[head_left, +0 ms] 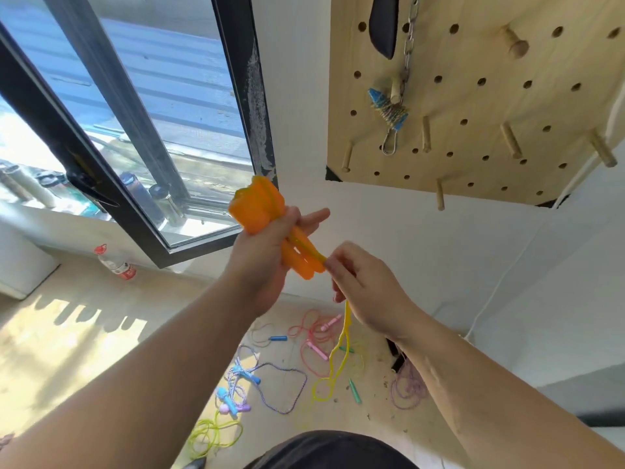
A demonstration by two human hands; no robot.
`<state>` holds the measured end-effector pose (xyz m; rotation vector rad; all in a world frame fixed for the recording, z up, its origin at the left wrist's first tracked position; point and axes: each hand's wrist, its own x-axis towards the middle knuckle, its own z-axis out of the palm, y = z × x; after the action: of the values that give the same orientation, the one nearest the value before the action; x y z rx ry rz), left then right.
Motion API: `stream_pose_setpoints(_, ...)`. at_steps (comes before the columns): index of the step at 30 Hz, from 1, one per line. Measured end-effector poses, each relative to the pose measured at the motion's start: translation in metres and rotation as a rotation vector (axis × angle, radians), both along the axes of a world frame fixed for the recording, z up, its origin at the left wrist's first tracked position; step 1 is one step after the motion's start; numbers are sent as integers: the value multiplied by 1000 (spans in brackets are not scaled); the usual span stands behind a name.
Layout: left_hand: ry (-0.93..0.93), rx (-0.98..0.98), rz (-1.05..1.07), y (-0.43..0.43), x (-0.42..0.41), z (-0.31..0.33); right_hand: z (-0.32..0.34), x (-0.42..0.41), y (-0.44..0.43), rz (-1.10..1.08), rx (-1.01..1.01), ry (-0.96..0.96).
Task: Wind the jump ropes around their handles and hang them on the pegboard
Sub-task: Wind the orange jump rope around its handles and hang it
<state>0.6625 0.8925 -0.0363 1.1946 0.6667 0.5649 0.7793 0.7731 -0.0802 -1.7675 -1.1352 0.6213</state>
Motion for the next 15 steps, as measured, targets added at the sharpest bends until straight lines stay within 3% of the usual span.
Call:
stream_pose_setpoints(2,-43,-81,16,-5,2,-9,3,1,-3,36,-56,142)
stream_pose_setpoints(7,-1,-79,-1,-31,7,-16,7,1,-3,112,-68,175)
stream_pose_setpoints(12,-77,-206,93,-44,13,-21,0,4,-4,124,-24,-63)
stream_pose_setpoints(15,-78,-232,170,-48,13,-27,-4,4,-6,152,-43,-80)
